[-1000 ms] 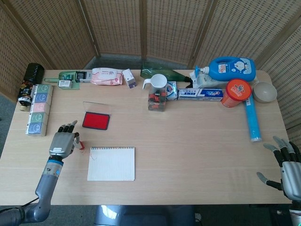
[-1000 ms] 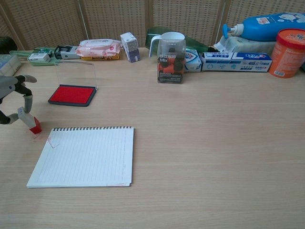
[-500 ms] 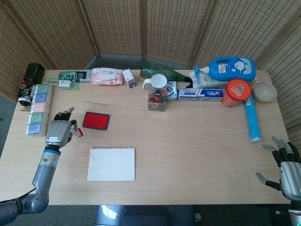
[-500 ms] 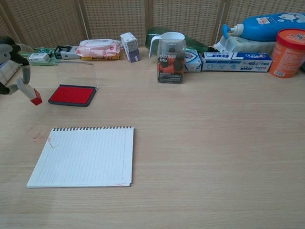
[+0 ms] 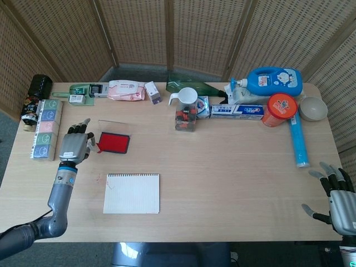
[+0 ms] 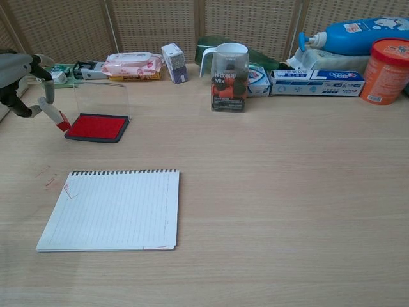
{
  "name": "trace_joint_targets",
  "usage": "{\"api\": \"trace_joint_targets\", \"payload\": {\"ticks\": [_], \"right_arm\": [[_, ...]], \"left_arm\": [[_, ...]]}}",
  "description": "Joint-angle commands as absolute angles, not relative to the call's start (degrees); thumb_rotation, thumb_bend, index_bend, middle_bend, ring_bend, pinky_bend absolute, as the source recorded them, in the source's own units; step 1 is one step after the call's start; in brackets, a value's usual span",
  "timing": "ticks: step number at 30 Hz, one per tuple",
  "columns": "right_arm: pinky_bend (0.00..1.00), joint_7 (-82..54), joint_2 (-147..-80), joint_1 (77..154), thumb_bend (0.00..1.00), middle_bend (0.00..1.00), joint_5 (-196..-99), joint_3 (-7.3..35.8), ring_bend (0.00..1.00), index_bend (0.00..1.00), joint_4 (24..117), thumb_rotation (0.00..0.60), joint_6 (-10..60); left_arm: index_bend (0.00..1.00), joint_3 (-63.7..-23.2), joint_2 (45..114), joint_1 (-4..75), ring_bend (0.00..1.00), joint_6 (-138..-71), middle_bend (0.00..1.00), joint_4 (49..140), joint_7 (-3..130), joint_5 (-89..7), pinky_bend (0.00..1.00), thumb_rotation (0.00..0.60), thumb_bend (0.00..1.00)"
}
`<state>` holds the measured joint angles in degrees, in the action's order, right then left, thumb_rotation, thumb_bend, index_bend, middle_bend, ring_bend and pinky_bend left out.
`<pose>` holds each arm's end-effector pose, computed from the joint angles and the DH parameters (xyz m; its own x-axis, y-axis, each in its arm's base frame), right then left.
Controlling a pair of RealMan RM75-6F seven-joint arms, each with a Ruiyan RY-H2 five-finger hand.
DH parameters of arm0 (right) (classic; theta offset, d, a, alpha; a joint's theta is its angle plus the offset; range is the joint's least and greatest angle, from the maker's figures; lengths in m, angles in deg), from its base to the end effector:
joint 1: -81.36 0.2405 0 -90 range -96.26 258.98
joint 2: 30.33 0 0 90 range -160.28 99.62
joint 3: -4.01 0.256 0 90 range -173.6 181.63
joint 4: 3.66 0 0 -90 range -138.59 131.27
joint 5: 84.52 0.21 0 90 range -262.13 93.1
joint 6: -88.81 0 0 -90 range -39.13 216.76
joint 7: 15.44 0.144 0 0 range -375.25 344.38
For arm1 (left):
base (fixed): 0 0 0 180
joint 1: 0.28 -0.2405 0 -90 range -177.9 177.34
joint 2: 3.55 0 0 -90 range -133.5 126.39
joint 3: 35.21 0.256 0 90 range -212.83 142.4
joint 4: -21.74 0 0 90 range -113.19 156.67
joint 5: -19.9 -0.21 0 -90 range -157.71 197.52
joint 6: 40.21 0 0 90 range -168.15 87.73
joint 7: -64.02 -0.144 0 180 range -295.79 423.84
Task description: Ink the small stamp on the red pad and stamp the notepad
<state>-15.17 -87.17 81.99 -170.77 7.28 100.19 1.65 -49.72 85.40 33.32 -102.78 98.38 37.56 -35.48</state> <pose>-0.2886 -0.1586 0.1859 0.3234 0.0097 0.9462 -0.9456 0.0412 0.3227 -0.2372 0.3557 0.0300 0.4879 0.1412 0.8614 0.8707 -0.0086 -0.4917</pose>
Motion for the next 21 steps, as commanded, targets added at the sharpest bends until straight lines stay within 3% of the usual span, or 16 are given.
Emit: {"api": "trace_joint_targets", "payload": {"ticks": [1, 21], "right_arm": [[0.0, -15.2, -87.2, 82.1, 0.07, 0.09, -170.4, 7.3, 0.04, 0.22, 100.0, 0.6, 2.0], [0.0, -14.6, -87.5, 82.6, 0.07, 0.1, -169.3, 7.5, 0.04, 0.22, 99.3, 0.6, 3.2]], "left_arm": [[0.6, -50.3, 87.8, 34.6, 0.11, -102.4, 0.0, 95.7, 37.0, -34.1, 0.11, 0.6, 0.41], [0.6, -51.8, 95.9, 37.9, 0.11, -101.4, 0.0, 85.8, 35.9, -31.1, 0.11, 0.6, 0.41]]}}
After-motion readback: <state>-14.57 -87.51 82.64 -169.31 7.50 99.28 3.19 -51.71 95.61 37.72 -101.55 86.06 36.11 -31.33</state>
